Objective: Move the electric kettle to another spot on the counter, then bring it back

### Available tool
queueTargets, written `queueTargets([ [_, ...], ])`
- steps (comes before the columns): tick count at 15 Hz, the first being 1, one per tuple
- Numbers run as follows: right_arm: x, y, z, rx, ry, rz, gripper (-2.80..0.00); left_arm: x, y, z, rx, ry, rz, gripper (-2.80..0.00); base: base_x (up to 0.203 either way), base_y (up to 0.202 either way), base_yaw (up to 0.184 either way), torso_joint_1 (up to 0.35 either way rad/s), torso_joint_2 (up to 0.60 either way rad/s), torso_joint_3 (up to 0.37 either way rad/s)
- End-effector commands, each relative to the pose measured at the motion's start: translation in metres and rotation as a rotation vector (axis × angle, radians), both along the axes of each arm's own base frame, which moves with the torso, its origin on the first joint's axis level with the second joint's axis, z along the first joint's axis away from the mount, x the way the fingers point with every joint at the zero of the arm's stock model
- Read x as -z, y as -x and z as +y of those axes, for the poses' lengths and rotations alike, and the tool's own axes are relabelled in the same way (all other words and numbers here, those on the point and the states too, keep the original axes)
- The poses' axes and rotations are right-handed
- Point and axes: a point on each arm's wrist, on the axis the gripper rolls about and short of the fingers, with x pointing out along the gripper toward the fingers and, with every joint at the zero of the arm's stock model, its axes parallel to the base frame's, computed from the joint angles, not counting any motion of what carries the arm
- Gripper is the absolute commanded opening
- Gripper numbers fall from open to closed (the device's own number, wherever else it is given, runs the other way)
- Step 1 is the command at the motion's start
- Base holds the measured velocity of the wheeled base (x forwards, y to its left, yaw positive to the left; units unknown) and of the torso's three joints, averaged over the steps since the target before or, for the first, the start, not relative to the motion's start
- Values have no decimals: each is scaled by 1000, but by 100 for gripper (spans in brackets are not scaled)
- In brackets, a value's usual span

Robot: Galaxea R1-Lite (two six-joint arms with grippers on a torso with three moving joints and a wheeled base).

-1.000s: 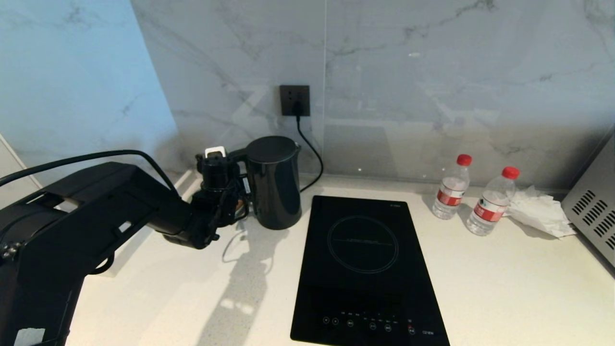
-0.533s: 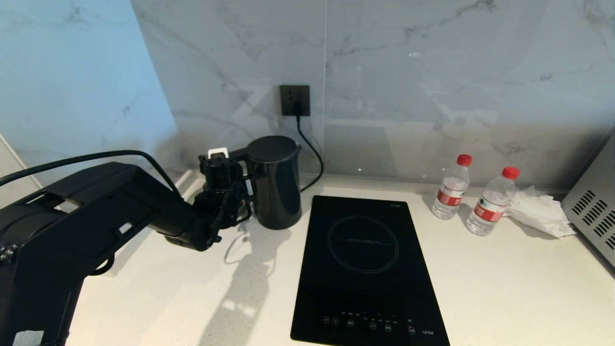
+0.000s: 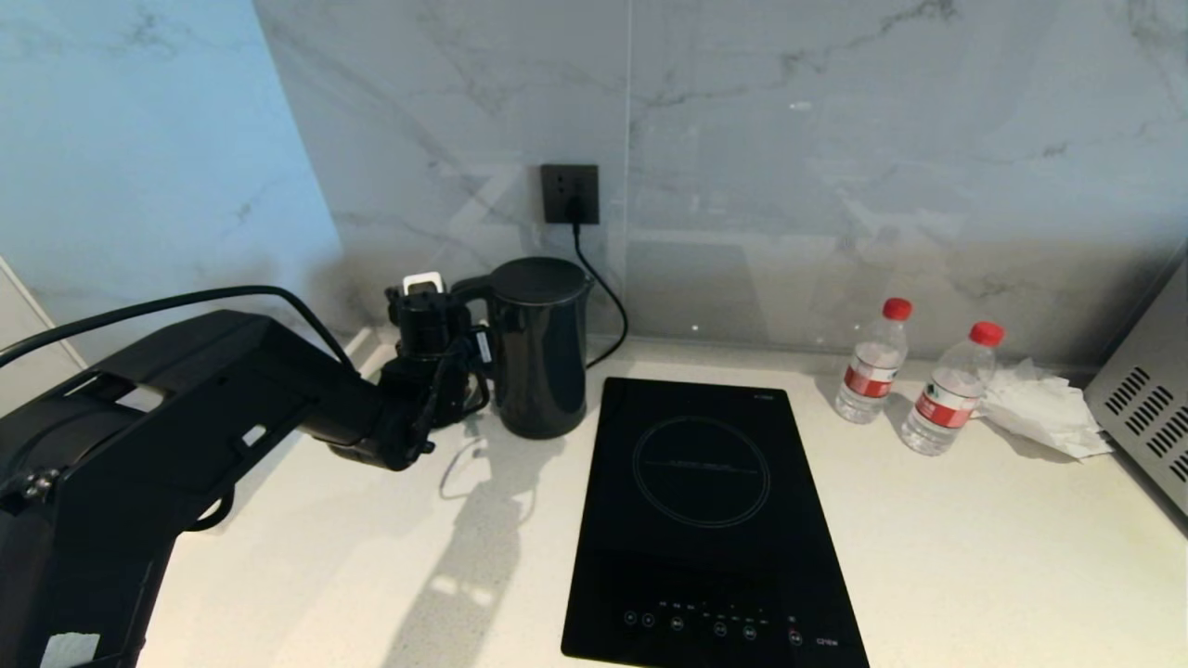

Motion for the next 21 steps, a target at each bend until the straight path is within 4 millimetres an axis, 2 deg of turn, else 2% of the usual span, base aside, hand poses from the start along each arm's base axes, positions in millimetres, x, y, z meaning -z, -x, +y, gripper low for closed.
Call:
queueTargets([
  [1, 0, 0, 0, 0, 2, -2, -280, 8, -3, 2, -10, -2, 9, 0, 0, 0, 0, 0, 0, 0],
  [6, 0, 0, 0, 0, 0, -1, -280, 14, 0, 15, -36, -9, 38, 0, 0, 0, 0, 0, 0, 0],
  [13, 0, 0, 0, 0, 1, -2, -280, -6, 32, 16, -11, 8, -18, 0, 0, 0, 0, 0, 0, 0],
  [18, 0, 0, 0, 0, 2, -1, -280, 8, 57, 31, 5, -7, 35, 0, 0, 0, 0, 0, 0, 0],
  [21, 0, 0, 0, 0, 0, 1, -280, 26, 72, 34, 144, -19, 85, 0, 0, 0, 0, 0, 0, 0],
])
